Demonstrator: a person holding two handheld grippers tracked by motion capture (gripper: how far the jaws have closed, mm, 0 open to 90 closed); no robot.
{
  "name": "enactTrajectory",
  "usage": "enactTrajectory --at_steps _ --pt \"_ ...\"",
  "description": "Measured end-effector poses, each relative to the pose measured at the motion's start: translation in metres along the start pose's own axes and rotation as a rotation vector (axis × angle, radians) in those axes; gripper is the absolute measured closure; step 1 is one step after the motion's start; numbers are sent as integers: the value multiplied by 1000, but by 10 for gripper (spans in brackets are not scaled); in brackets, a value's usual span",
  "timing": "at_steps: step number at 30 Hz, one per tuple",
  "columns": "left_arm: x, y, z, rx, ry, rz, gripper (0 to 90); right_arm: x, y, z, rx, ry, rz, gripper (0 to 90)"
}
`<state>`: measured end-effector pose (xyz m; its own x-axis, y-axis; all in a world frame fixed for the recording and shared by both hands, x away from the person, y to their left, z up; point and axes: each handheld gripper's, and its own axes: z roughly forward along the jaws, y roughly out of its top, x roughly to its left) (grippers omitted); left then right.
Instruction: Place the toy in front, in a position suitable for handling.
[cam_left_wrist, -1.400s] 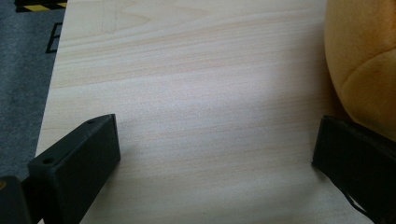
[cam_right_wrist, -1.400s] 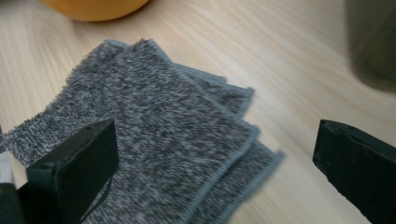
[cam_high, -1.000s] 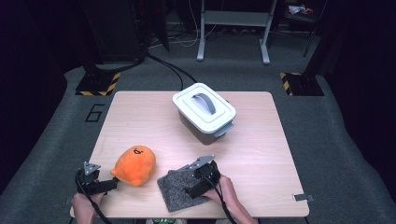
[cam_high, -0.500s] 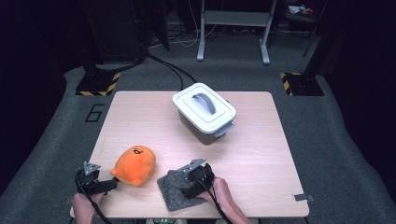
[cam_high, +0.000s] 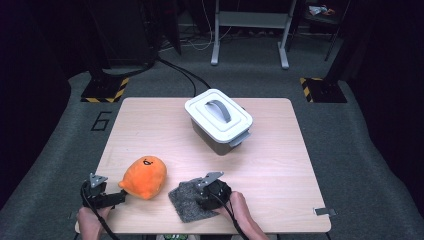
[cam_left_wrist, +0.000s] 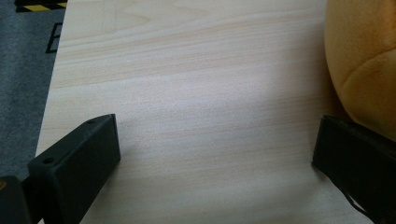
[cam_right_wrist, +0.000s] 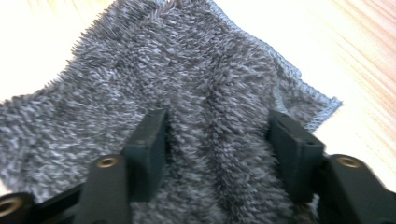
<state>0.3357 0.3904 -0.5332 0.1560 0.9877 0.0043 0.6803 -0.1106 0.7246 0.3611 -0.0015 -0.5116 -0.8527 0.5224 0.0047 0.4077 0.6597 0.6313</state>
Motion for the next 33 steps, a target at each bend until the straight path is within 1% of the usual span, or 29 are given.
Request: enactTrajectory --at_steps 1,2,3,4,5,7,8,9,10,11,12,14,15,16,18,20,23,24,25,26,29,32,33 --pt "0 0 0 0 0 0 1 1 0 0 -5 4 21 456" --pt "0 0 0 0 0 0 1 0 0 -1 2 6 8 479" --pt "0 0 0 0 0 1 1 -1 -1 -1 -10 7 3 504" --pt "0 0 0 0 0 1 1 -1 -1 -1 -10 7 3 504" --pt "0 0 0 0 0 0 1 -2 -2 -2 -13 16 10 564" --pt "0 0 0 0 0 0 1 -2 -2 -3 -13 24 14 613" --pt "0 0 0 0 0 0 1 -2 -2 -3 -13 24 14 613" --pt "0 0 0 0 0 0 1 -3 -2 -3 -14 34 21 636" --pt "0 0 0 0 1 0 1 -3 -3 -3 -19 36 18 650" --pt "0 0 0 0 0 1 1 -3 -3 -3 -19 35 27 665" --pt "0 0 0 0 0 0 1 -4 -3 -4 -19 44 32 677" --pt "0 0 0 0 0 0 1 -4 -3 -4 -23 45 34 700" --pt "0 0 0 0 0 0 1 -4 -3 -4 -23 45 34 700" --pt "0 0 0 0 1 0 1 -1 -3 -5 -17 45 63 704" --pt "0 0 0 0 0 0 1 -3 -4 -6 -33 46 36 716" --pt "0 0 0 0 0 0 1 -3 -4 -9 -41 43 55 717" --pt "0 0 0 0 0 -1 1 -4 -5 -12 -51 34 53 718" --pt "0 0 0 0 0 0 1 -6 -5 -15 -60 34 48 718" --pt "0 0 0 0 0 -1 1 -7 -5 -18 -71 28 55 718" --pt "0 0 0 0 0 0 1 -9 -5 -19 -77 25 40 718" --pt "0 0 0 0 0 0 1 -13 -7 -27 -97 8 52 717" --pt "0 0 0 1 0 0 1 -16 -8 -32 -99 8 60 717" --pt "0 0 0 0 0 0 1 -17 -9 -35 -107 -2 67 717"
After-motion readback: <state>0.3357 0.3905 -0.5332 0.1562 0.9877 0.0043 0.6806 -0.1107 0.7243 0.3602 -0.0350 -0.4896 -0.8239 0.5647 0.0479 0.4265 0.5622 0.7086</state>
